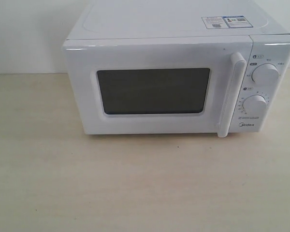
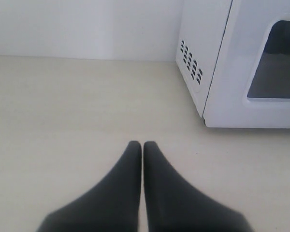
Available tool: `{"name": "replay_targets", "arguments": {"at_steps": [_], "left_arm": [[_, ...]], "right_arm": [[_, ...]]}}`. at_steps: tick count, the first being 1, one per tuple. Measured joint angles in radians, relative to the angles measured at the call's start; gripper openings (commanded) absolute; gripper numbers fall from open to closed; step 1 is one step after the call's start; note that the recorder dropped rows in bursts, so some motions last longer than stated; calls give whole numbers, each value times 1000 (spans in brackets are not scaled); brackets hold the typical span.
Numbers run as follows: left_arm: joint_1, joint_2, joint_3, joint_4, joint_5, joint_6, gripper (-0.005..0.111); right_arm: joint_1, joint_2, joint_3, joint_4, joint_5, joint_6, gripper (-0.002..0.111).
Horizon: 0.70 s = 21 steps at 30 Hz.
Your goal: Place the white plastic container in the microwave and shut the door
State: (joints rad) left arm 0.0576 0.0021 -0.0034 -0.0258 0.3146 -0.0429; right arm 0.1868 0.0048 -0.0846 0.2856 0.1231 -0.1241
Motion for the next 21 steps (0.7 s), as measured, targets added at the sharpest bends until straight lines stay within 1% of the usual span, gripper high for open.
{"name": "replay_targets", "arguments": {"at_steps": [2,5,10,21], "left_arm": [[0,0,0,0,0,0,4],[0,0,0,0,0,0,4],[0,0,0,0,0,0,4],[0,0,0,0,0,0,4]], "right_arm": [[0,0,0,-128,29,89,0],[0,0,1,-198,80,139,0],[0,0,72,-221,89,157,0],[0,0,81,-231,178,160,0]]}}
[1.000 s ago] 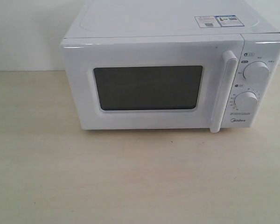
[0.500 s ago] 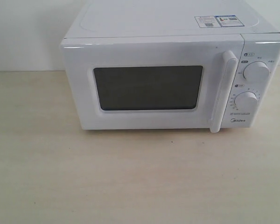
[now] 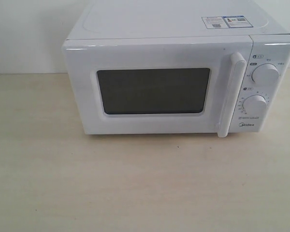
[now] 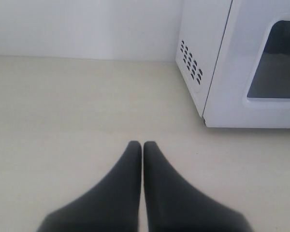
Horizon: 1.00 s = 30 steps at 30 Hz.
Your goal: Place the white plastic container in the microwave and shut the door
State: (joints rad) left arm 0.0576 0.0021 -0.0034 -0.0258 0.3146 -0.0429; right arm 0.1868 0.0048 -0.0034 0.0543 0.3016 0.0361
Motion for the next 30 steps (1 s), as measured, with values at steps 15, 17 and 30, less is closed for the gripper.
{"name": "replay_targets", "arguments": {"at_steps": [15,17,30], "left_arm": [[0,0,0,0,0,0,4],[0,0,0,0,0,0,4],[0,0,0,0,0,0,4]], "right_arm": [[-170,0,4,-12,70,22,0],[-194,0,4,-12,70,23,0],[-209,0,4,-12,70,26,0]]}}
